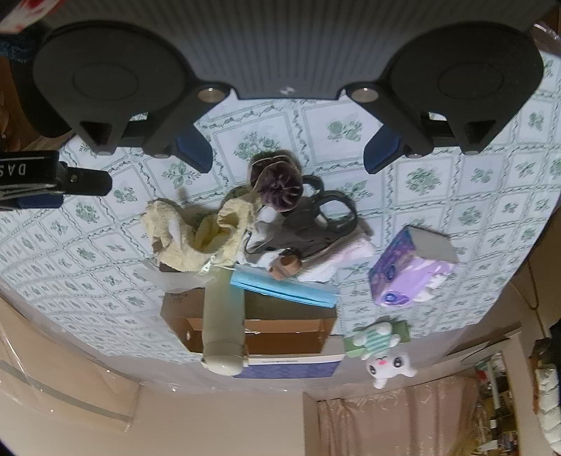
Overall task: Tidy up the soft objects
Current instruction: 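Grasp the purple scrunchie with the left gripper while the right gripper grasps the plastic bag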
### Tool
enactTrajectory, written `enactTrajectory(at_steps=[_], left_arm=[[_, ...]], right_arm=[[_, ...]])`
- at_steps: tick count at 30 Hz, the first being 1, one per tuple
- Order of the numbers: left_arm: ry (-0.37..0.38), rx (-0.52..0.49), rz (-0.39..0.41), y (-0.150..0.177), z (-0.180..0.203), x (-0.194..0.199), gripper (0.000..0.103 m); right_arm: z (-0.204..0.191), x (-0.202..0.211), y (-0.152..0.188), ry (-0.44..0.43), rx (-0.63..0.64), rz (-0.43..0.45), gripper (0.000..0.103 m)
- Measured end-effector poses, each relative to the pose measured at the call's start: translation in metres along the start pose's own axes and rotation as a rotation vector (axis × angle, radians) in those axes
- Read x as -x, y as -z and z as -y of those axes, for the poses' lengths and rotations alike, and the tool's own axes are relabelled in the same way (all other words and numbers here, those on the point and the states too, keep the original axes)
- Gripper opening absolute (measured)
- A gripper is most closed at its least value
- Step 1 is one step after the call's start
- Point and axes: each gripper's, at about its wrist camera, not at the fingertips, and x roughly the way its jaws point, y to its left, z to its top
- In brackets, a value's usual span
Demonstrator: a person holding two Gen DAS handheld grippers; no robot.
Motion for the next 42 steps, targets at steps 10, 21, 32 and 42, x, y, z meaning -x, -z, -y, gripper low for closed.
enactTrajectory(at_steps=[10, 21, 32, 42], left_arm=[[0.031, -0.058, -0.011, -0.005, 0.004, -0.046, 0.08], [0.049, -0.104, -0.034, -0.005, 0.008, -0.098, 0.071], [0.051, -0.108, -0.085, -0.005, 0.004, -0.14, 0.047], [0.059, -0.075, -0.033, -0.006, -0.008, -0.123, 0.015]], right_arm=[[0.007, -0.038, -0.011, -0.012, 0.031, -0.006, 0.093], [0.023, -0.068, -0.025, 0.005, 0.019, -0.025, 0.092], [0.038, -0.079, -0.031, 0.03, -0.009, -0.041, 0.091], [0.034, -0.072, -0.044, -0.002, 0.028, 0.024, 0.086]])
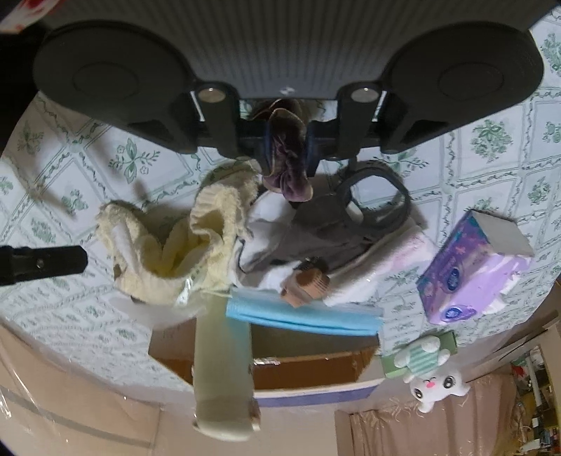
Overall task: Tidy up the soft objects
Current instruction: 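Grasp the purple scrunchie with the left gripper while the right gripper grasps the plastic bag, then carry the scrunchie with the left gripper and the bag with the right gripper into the cardboard box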
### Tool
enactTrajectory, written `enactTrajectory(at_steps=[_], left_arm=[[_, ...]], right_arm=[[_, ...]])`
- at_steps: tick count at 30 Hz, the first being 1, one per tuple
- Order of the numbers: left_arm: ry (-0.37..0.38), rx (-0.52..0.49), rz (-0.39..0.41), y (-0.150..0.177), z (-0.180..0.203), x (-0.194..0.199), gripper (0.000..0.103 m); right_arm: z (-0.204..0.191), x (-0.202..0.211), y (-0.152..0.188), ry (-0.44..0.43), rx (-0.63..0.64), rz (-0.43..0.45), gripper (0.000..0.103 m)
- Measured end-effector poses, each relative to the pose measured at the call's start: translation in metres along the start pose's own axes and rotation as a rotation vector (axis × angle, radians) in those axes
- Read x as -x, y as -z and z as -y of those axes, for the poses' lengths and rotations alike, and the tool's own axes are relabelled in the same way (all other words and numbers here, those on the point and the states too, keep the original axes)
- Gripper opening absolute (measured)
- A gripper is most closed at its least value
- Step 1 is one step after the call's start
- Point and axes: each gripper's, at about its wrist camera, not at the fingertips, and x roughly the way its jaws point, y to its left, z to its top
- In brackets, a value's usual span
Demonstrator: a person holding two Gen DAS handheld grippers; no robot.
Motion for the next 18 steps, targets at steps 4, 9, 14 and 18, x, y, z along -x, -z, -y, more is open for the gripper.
enactTrajectory(at_steps=[4, 9, 14, 18], left_arm=[[-0.017, 0.018, 0.035, -0.006, -0.009, 0.02, 0.015], [-0.053, 0.049, 0.086, -0.019, -0.026, 0.038, 0.015], [-0.09, 0.081, 0.101, -0.03, -0.044, 0.037, 0.015], [-0.108, 0.101, 0.086, -0.032, -0.052, 0.027, 0.015]], right_arm=[[-0.006, -0.003, -0.013, -0.018, 0.049, 0.032, 0.08], [-0.009, -0.016, -0.03, -0.005, 0.129, 0.074, 0.067], [-0.009, -0.038, -0.038, 0.05, 0.321, 0.111, 0.052], [-0.01, -0.063, -0.032, 0.075, 0.523, 0.113, 0.049]])
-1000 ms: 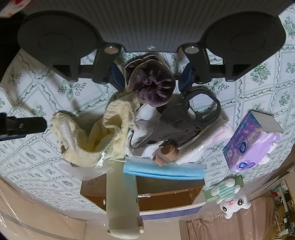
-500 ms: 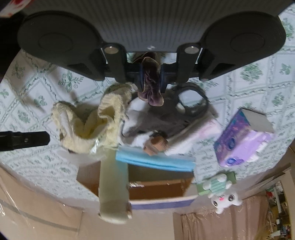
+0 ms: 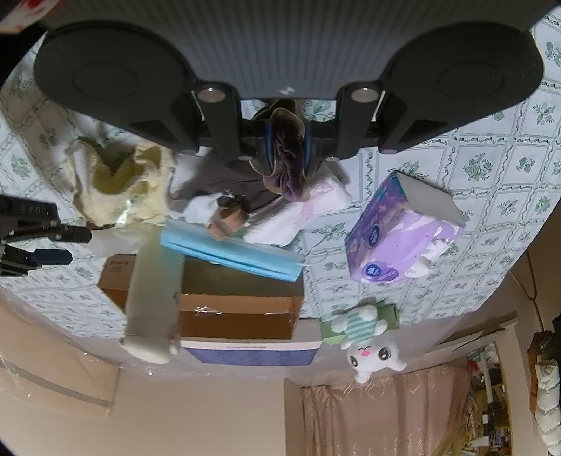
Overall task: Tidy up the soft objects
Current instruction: 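Carry the scrunchie with the left gripper and the bag with the right gripper into the cardboard box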
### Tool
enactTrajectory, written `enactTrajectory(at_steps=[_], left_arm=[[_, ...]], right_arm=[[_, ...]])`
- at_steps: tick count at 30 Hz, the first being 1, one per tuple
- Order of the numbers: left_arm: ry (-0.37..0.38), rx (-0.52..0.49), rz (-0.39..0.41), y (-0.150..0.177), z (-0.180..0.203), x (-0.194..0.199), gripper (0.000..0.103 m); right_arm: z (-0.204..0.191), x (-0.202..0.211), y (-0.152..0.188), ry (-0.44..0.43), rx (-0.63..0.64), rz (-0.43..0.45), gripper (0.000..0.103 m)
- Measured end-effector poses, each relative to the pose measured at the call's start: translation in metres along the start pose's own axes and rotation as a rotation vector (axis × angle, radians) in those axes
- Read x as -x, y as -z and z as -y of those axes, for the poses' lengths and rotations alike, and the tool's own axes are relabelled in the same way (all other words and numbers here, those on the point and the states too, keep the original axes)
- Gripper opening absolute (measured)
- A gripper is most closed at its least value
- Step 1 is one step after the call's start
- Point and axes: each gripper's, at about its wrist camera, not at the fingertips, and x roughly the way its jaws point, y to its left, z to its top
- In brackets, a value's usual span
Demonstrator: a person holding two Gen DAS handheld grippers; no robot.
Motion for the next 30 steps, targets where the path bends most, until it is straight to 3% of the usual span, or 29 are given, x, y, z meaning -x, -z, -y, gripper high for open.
enactTrajectory(at_steps=[10, 12, 13, 14, 15, 18, 30], left_arm=[[-0.005, 0.001, -0.034, 0.001, -0.002, -0.017, 0.015], [-0.006, 0.0, -0.036, 0.001, -0.001, -0.019, 0.015], [-0.008, -0.002, -0.037, 0.001, -0.001, -0.019, 0.015], [-0.011, -0.004, -0.037, 0.001, -0.001, -0.019, 0.015], [-0.014, -0.005, -0.037, 0.001, -0.002, -0.019, 0.015], [-0.018, -0.003, -0.03, 0.001, -0.004, -0.015, 0.015], [-0.009, -0.035, 0.055, -0.028, -0.009, 0.006, 0.015]], right_arm=[[-0.024, -0.045, 0.017, 0.002, 0.357, -0.033, 0.048], [-0.025, -0.05, 0.016, 0.008, 0.374, -0.03, 0.038], [-0.025, -0.053, 0.015, 0.003, 0.369, -0.033, 0.021], [-0.024, -0.054, 0.015, 0.003, 0.364, -0.033, 0.012], [-0.023, -0.053, 0.015, 0.008, 0.359, -0.021, 0.01], [-0.018, -0.042, 0.009, 0.013, 0.301, 0.022, 0.001], [0.07, 0.03, -0.024, -0.042, -0.249, 0.156, 0.0]])
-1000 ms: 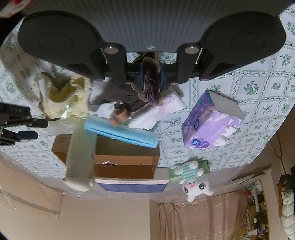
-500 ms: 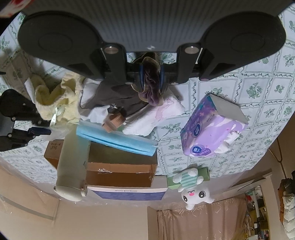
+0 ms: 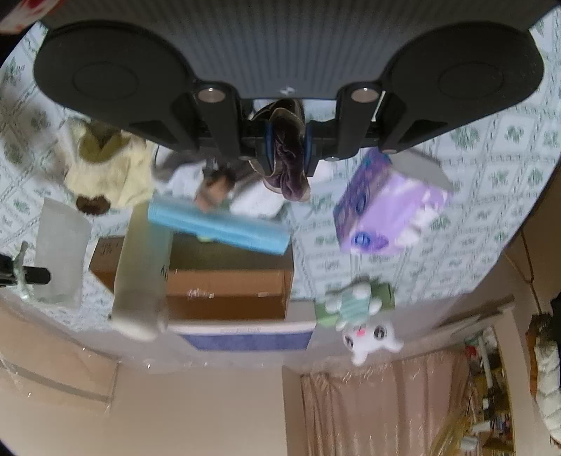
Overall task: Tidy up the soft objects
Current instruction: 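Carry the scrunchie with the left gripper and the bag with the right gripper into the cardboard box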
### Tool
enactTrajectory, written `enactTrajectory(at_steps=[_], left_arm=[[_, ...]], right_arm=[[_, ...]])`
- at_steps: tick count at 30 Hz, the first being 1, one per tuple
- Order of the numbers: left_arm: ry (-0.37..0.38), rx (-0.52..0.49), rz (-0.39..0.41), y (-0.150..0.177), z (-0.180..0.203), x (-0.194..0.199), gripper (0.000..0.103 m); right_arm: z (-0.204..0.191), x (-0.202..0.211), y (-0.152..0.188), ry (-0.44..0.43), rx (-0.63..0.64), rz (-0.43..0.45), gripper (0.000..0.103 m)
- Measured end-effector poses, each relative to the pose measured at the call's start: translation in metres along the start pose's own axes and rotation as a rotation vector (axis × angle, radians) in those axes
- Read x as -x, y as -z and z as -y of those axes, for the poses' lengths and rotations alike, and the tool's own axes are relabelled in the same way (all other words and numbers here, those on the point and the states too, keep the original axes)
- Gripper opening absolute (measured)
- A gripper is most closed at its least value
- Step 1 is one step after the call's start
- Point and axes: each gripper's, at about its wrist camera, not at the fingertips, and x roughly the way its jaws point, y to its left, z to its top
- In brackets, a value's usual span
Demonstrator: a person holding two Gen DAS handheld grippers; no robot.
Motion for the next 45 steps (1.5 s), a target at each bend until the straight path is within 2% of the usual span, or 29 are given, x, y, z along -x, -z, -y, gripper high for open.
enactTrajectory(at_steps=[5, 10, 17, 22, 28, 39, 45], left_arm=[[0.027, -0.02, 0.059, -0.027, -0.003, 0.003, 0.015], [0.051, -0.049, 0.11, -0.061, -0.004, -0.006, 0.015], [0.137, -0.05, 0.149, -0.115, -0.001, -0.04, 0.015], [0.152, -0.076, 0.134, -0.143, 0.007, -0.081, 0.015], [0.223, -0.052, 0.084, -0.169, 0.011, -0.134, 0.015], [0.33, -0.034, -0.027, -0.186, 0.033, -0.218, 0.016], [0.319, -0.035, -0.088, -0.185, 0.042, -0.247, 0.029]], right_arm=[[0.027, 0.02, -0.027, -0.034, -0.15, 0.044, 0.0], [0.049, 0.029, -0.05, -0.05, -0.201, 0.083, 0.0], [0.07, 0.004, -0.077, -0.053, -0.248, 0.117, 0.0], [0.081, -0.031, -0.093, -0.053, -0.254, 0.12, 0.0], [0.089, -0.078, -0.098, -0.044, -0.23, 0.068, 0.0], [0.101, -0.138, -0.084, -0.008, -0.206, -0.04, 0.0], [0.103, -0.151, -0.079, 0.01, -0.177, -0.066, 0.0]])
